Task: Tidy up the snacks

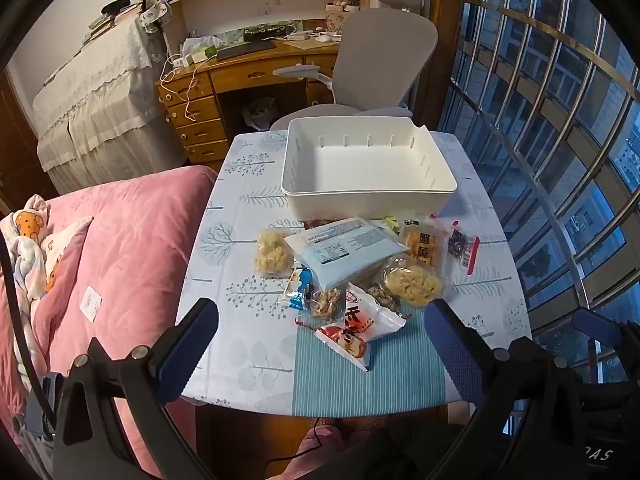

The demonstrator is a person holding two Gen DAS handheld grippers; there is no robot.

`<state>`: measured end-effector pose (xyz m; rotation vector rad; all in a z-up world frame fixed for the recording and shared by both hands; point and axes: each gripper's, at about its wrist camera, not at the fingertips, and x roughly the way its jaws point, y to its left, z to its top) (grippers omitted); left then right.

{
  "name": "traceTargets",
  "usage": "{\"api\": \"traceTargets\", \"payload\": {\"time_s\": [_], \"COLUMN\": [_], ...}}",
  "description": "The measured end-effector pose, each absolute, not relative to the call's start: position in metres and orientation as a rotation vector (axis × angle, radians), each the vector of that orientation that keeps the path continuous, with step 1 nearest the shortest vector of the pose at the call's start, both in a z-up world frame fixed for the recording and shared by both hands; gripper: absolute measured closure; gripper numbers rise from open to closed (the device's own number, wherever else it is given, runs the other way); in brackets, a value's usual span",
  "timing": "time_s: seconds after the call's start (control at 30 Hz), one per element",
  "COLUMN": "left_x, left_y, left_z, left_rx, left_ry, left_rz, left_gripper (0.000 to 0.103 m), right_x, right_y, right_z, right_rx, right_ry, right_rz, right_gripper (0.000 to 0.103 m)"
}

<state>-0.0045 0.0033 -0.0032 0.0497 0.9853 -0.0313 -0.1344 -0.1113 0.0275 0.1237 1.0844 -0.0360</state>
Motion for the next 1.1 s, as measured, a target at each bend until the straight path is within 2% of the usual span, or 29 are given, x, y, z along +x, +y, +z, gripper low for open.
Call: {"api": "traceTargets", "payload": {"time_s": [0.67,1.1], "left_x": [-0.007,-0.015], "left_y": [0.005,0.027], "left_z": [-0.013,-0.018], "left_rx": [-0.007,-0.117], "left_ry": [1.043,1.066], "left_rz": [0.042,0.048], "left_gripper": [0.001,0.001], "right_x": [-0.136,-0.115], "right_y": [-0.12,-0.135], "right_z": [0.021,0.002], "right_rx": [0.131,0.245], "right_ry": [1.097,1.135], "right_rz": [0.002,0.118], "right_gripper": [0.003,0.003]}}
